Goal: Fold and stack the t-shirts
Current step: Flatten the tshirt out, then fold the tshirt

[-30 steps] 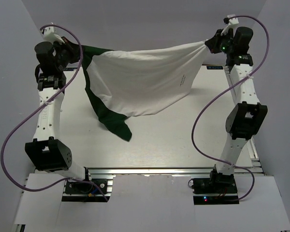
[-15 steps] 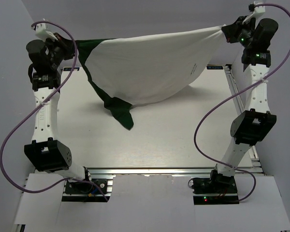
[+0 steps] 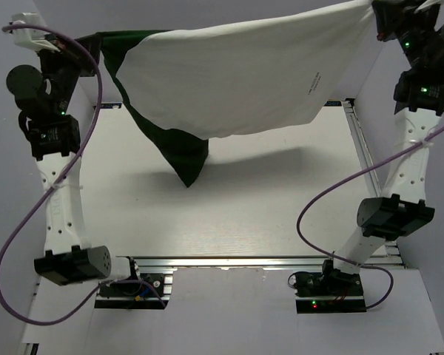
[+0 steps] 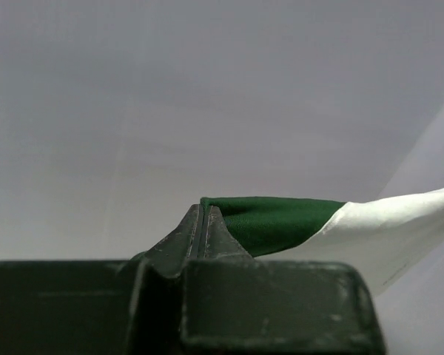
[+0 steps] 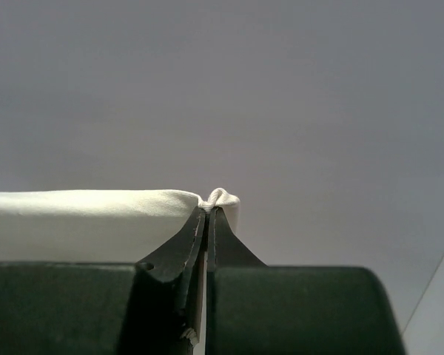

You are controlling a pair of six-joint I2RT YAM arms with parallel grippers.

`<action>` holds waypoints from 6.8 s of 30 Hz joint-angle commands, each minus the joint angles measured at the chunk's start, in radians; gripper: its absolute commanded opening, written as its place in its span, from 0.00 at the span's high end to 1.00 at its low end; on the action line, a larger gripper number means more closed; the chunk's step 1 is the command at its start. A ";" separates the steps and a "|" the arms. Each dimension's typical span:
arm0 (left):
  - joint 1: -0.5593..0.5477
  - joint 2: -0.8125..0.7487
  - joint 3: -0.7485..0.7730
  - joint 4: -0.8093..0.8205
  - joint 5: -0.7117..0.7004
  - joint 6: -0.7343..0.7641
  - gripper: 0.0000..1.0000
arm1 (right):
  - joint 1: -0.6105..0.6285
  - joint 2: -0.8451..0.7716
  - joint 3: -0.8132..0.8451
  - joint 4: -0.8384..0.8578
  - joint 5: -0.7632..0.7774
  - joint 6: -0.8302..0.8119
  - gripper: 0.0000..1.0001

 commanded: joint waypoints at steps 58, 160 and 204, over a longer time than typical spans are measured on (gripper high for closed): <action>-0.036 0.655 -0.406 0.530 -0.267 -0.034 1.00 | 0.148 0.737 -0.180 0.274 0.225 -0.012 1.00; -0.018 0.407 -0.846 0.507 -0.151 0.064 1.00 | 0.074 0.474 -0.690 0.314 -0.073 -0.020 1.00; -0.018 0.476 -0.840 0.416 -0.171 0.111 1.00 | 0.053 0.443 -0.736 0.320 -0.135 -0.020 1.00</action>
